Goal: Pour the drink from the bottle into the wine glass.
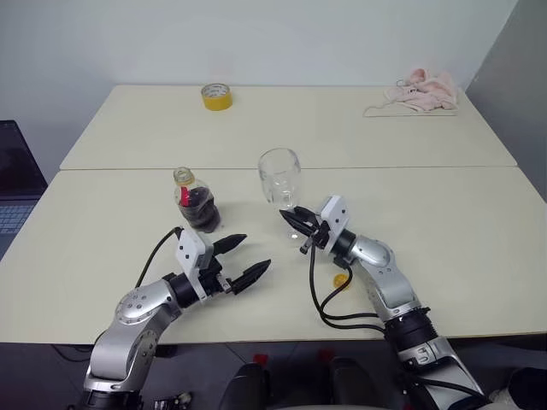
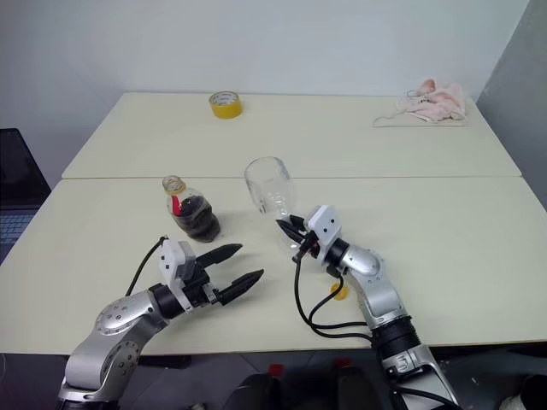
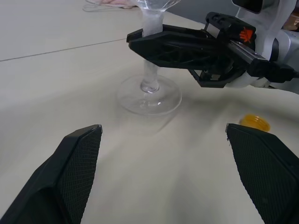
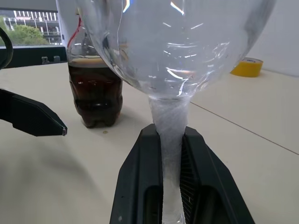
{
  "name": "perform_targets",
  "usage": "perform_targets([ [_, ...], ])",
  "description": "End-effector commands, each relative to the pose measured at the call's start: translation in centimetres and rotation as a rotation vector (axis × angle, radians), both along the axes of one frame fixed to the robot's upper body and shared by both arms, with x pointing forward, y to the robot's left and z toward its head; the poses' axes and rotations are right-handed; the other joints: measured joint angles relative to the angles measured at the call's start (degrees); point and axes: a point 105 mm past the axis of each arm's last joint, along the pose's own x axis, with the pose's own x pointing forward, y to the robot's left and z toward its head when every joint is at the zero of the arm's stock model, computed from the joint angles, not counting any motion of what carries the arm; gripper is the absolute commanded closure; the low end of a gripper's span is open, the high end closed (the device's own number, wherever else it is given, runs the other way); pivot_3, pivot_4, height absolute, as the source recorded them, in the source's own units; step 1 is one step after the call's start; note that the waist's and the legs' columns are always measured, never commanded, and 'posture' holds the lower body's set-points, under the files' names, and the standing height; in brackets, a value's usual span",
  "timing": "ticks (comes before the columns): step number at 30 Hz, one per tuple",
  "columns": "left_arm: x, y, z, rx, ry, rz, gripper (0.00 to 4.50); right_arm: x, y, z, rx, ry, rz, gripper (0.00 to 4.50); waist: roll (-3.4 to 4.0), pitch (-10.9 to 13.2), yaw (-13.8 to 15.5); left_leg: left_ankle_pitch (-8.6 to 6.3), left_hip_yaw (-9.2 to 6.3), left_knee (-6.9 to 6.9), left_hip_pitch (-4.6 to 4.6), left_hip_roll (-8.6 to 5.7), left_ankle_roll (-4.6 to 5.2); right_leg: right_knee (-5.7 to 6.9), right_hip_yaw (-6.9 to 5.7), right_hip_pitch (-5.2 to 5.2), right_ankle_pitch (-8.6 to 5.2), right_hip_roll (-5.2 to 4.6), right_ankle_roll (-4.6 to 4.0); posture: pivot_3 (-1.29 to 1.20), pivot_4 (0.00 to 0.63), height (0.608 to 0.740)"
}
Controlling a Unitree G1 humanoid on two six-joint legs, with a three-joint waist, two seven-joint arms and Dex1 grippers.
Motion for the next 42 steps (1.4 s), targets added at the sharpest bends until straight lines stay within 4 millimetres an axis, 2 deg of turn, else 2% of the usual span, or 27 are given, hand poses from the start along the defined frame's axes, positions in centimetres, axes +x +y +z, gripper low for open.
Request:
perform_targets([
  [1,0.1,-0.1,1.4,-0.003,-0.048,-0.004,0.0,0.1,-0.3,1.4,0.024,-0.061,0.016,4.3,0.0,0.0,-0.1,0.0,0.0,0.0,0.0,0.0,0.0,0.0,0.0,0.0,0.0,0.0,0.0,0.0,0.15,0.74],
  [5,0.4,-0.2,1.6,0.001,-0.057,0.0,0.0,0.0,-0.7,0.4,-0.007,-0.039,0.027,4.3,0.0,0.0,-0.4,0.0,0.0,-0.01,0.0,0.01,0.0,0.01,0.0,0.0,0.0,0.0,0.0,0.0,0.15,0.74],
  [6,0.5,-0.2,1.6,0.001,-0.056,0.001,0.0,0.0,-0.7,0.1,-0.015,-0.032,0.029,3.58,0.0,0.0,-0.4,0.0,0.0,-0.01,0.0,0.01,0.0,0.01,0.0,0.0,0.0,0.0,0.0,0.0,0.15,0.74],
  [10,0.4,-0.3,1.8,-0.006,-0.05,-0.003,0.0,0.0,-1.0,-0.4,-0.027,-0.018,0.027,2.39,0.0,0.0,-0.5,0.0,0.0,-0.01,0.0,0.01,0.0,0.01,0.0,0.0,0.0,0.0,0.0,0.0,0.15,0.74],
  [16,0.3,-0.6,2.0,-0.005,-0.049,-0.01,0.0,0.0,-1.5,-0.7,-0.046,-0.007,0.033,0.25,0.0,0.0,-0.5,0.0,0.0,-0.01,0.0,0.0,0.0,0.01,0.0,0.0,0.0,0.0,0.0,0.0,0.15,0.74],
  [17,0.3,-0.6,2.0,-0.004,-0.048,-0.01,0.0,0.0,-1.6,-0.7,-0.052,-0.005,0.034,0.03,0.0,0.0,-0.5,0.0,0.0,-0.01,0.0,0.0,0.0,0.01,0.0,0.0,0.0,0.0,0.0,0.0,0.15,0.74],
  [31,0.5,-0.5,1.8,-0.008,-0.037,0.001,0.0,-0.6,-3.6,-0.5,-0.086,-0.002,0.014,0.03,0.0,0.0,-0.5,0.0,0.0,-0.01,0.0,0.01,0.0,0.0,0.0,0.01,0.0,0.0,0.0,0.0,0.15,0.74],
  [42,0.5,-0.5,1.4,-0.005,-0.035,0.001,0.0,-0.6,-3.8,-0.3,-0.101,0.007,-0.004,0.03,0.0,0.0,-0.5,0.0,0.0,0.0,0.0,0.0,0.0,0.0,0.0,0.02,0.0,0.0,0.0,0.0,0.15,0.74],
])
